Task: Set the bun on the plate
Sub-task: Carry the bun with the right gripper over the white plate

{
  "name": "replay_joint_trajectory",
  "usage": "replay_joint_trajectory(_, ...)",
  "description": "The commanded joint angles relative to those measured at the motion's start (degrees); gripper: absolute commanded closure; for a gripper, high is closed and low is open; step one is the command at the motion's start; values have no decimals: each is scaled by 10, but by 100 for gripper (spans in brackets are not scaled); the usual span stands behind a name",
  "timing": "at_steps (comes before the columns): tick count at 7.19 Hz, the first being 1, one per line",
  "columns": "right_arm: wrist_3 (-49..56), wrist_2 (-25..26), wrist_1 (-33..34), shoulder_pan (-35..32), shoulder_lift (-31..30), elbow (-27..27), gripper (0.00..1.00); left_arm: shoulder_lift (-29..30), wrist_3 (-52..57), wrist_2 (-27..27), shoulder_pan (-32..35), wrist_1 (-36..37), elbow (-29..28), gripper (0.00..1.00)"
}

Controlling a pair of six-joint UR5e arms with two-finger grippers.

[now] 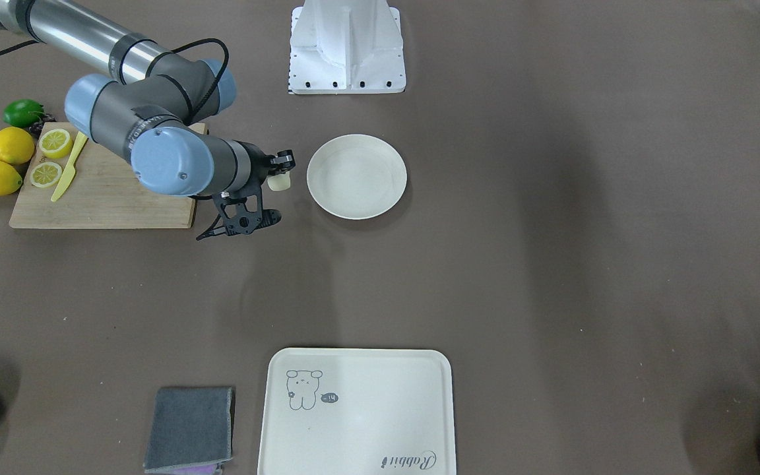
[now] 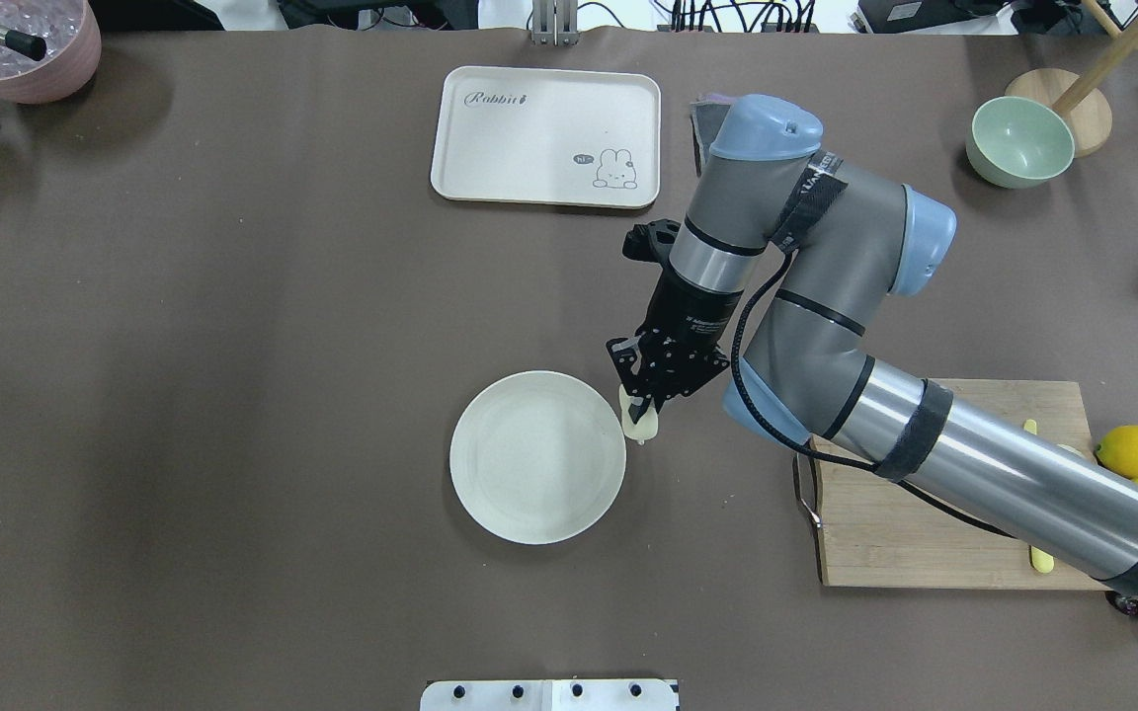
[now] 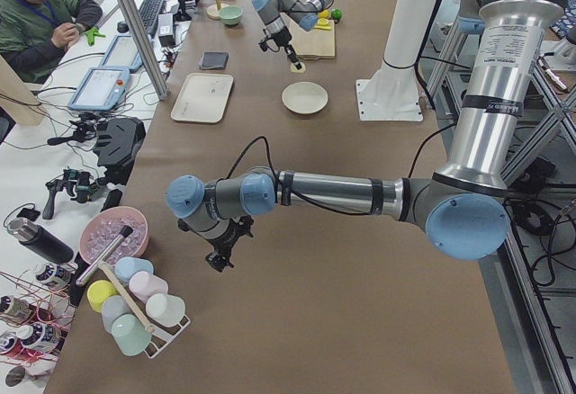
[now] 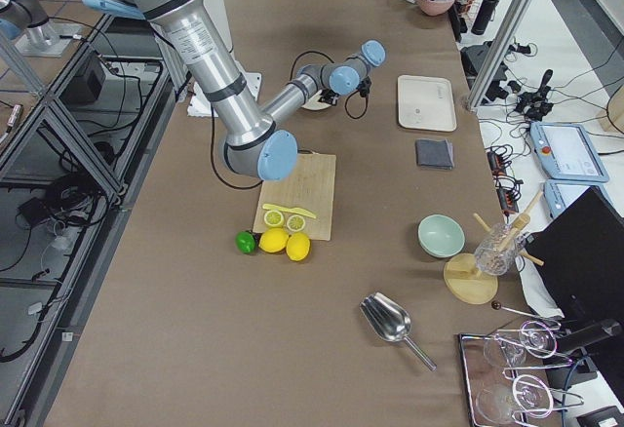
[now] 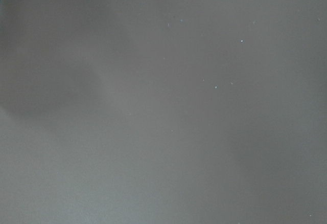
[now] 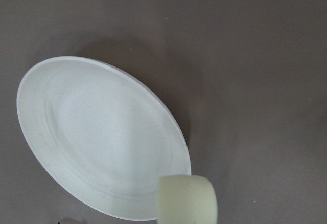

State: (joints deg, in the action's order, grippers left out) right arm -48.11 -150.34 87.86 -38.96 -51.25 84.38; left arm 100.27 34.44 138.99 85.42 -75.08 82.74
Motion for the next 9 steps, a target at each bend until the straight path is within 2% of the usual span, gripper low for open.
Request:
replay_joint_trajectory(1, -8, 0, -15, 8, 36, -45, 79, -10, -1, 1, 1, 0, 11, 3)
replay_joint_trajectory(3, -10, 0, -54, 22, 50, -79, 79, -10, -1, 0, 3, 1, 14, 3)
replay_joint_trajectory(6, -26, 0, -67, 41, 58, -86, 76, -10, -1, 0, 4, 1, 17, 3)
replay_joint_trajectory(7, -33, 1, -67, 58, 60, -86, 69, -10, -1, 0, 4, 1, 17, 3)
replay_joint_trajectory(8, -32, 2, -68, 62, 62, -87, 37, -10, -1, 0, 4, 1, 16, 3)
replay_joint_trajectory(9, -32, 2, -81, 62, 61, -86, 0, -10, -1, 0, 4, 0, 18, 3)
